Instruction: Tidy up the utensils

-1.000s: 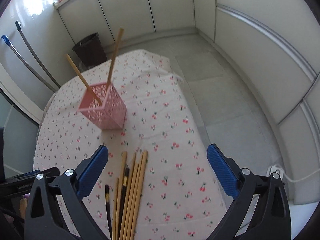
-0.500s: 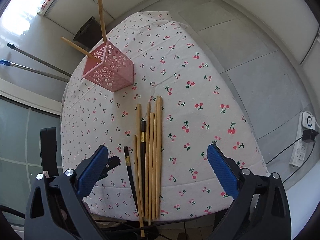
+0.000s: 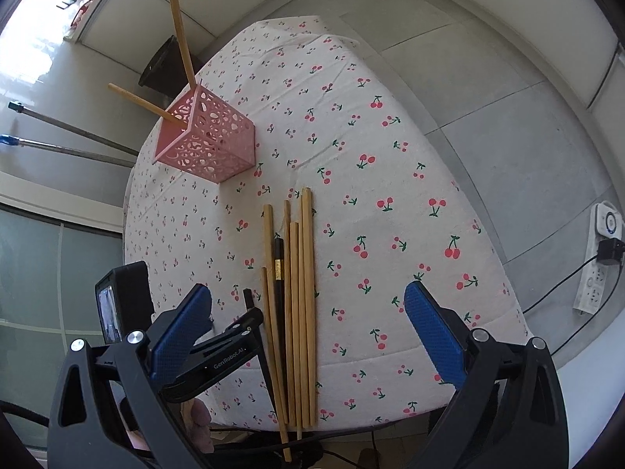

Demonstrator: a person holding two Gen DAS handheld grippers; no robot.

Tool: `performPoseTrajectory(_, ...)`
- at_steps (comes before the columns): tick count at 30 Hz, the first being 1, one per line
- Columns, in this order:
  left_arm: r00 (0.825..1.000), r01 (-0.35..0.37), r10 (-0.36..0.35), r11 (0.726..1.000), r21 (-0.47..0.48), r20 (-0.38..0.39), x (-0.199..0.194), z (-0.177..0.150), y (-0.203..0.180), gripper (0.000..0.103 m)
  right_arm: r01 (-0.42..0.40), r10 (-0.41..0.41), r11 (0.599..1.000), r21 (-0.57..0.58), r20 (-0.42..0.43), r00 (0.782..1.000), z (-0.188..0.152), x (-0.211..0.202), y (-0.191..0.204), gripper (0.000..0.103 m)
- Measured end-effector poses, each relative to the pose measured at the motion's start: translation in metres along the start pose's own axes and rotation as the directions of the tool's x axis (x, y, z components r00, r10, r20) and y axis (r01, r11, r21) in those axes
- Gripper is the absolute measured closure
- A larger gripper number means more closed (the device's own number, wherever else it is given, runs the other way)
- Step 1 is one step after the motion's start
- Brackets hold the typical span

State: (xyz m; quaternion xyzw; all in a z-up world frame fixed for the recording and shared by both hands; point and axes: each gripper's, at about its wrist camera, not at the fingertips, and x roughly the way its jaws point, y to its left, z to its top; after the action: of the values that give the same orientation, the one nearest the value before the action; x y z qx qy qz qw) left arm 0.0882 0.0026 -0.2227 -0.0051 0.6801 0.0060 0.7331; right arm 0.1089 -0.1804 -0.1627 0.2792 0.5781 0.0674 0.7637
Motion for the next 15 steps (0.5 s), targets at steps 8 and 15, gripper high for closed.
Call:
performPoseTrajectory(8,0.998,-0.005,0.001,0.998,0.069,0.058,0.005,-0.009,-0.049,0.066,0.009,-0.010,1.000,-0.006,-0.044,0.999,-0.001,0.014,0.001,0.007)
performPoseTrajectory(15,0.997,0.050,-0.052,0.997,0.053,0.051,0.008,-0.008,-0.043,0.097,0.017,-0.018,1.000,-0.016,-0.101,0.995,-0.004,0.033,0.004,0.007)
